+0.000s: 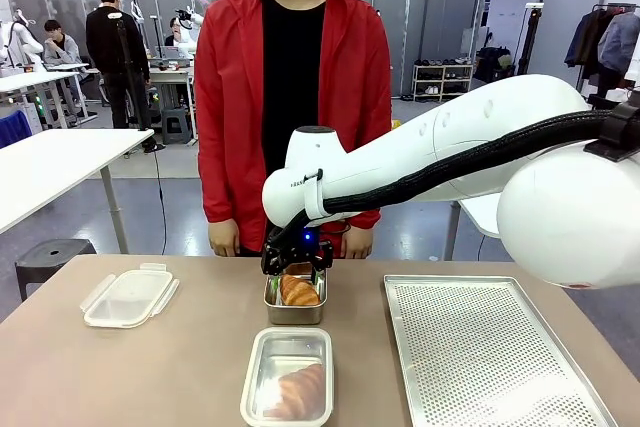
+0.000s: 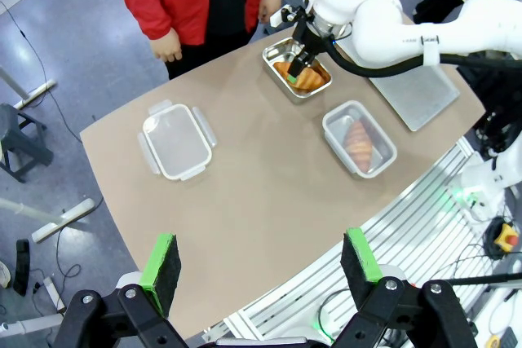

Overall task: Place the bread into the airtight container.
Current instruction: Pick up a Butter Roll and place it into an empty Airtight Container.

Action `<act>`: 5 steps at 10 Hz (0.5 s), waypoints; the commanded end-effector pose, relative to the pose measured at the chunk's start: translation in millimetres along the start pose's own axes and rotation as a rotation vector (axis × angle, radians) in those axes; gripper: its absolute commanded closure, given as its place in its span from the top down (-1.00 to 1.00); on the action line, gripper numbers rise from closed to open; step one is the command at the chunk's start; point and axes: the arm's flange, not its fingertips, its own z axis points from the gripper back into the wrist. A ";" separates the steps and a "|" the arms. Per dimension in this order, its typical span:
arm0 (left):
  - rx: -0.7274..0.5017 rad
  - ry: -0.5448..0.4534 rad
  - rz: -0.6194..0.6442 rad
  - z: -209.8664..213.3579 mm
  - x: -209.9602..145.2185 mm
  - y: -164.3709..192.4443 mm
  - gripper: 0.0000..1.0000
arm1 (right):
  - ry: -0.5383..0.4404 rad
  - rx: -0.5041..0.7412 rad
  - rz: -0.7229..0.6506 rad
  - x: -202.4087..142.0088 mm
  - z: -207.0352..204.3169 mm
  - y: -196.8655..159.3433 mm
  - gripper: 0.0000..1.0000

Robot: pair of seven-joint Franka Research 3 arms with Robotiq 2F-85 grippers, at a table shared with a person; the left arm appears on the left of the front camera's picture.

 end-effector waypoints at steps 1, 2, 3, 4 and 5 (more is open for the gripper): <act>0.002 0.007 -0.016 1.7 1.5 0.5 1.00 | -0.051 -0.011 0.039 -5.7 33.6 -5.6 0.87; 0.002 0.007 -0.016 1.7 1.5 0.5 1.00 | -0.086 0.019 0.054 -16.1 73.4 -13.3 0.87; 0.002 0.007 -0.016 1.7 1.5 0.5 1.00 | -0.115 0.047 0.067 -31.6 109.3 -24.1 0.87; 0.002 0.007 -0.016 1.7 1.5 0.5 1.00 | -0.118 0.066 0.076 -50.4 138.9 -36.9 0.87; 0.002 0.007 -0.016 1.7 1.5 0.5 1.00 | -0.132 0.090 0.083 -72.8 170.6 -54.3 0.87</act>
